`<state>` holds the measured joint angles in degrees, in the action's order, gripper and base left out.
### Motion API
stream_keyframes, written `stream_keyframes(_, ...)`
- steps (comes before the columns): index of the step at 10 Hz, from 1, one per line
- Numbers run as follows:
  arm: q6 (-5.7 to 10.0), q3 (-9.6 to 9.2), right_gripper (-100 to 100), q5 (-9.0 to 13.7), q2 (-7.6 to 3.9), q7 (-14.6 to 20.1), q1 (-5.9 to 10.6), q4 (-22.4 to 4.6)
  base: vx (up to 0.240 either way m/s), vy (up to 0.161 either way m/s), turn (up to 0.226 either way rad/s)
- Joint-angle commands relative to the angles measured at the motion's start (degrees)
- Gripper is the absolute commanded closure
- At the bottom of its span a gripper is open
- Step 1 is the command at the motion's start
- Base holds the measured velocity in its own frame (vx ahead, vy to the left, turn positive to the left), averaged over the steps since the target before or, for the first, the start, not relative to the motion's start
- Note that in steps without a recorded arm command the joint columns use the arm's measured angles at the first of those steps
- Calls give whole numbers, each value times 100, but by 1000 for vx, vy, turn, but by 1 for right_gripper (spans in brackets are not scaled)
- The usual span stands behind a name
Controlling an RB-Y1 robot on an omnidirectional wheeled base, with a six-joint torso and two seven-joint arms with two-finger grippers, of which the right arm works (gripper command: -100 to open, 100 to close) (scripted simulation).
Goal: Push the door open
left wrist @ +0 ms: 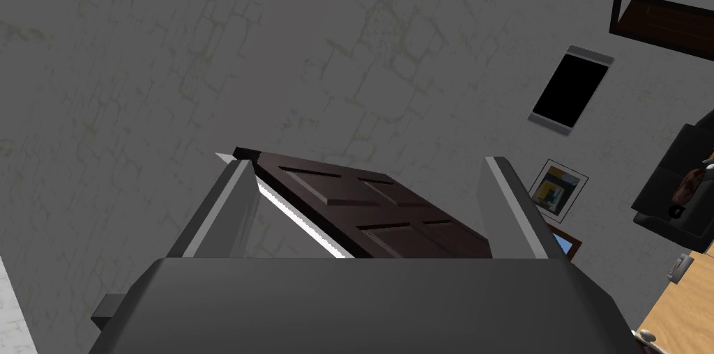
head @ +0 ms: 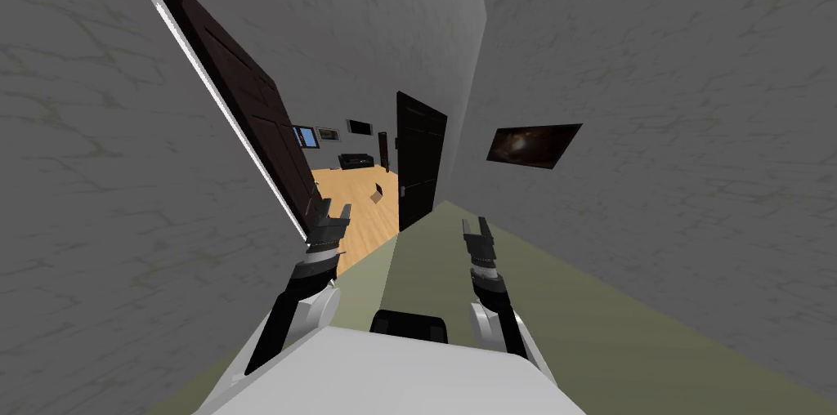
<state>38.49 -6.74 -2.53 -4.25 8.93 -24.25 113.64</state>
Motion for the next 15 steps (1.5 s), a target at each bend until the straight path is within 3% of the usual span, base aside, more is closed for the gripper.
stream_keyframes(1, 2, -111, -100, -15, -29, -4, 74, -161, 157, 19, -15)
stream_keyframes(3, 26, -316, -100, -35, -76, -7, 209, -501, 170, -17, -10)
stream_keyframes(8, 62, -629, -100, -66, -139, -13, 416, -1022, 115, 12, -11)
stream_keyframes(11, 75, -738, -100, -77, -154, -15, 487, -1203, 89, 5, -7)
stream_keyframes(13, 100, -956, -100, -99, -185, -19, 631, -1564, 154, 21, -15)
stream_keyframes(15, 113, -1068, -100, -110, -194, -21, 705, -1750, 160, 8, -11)
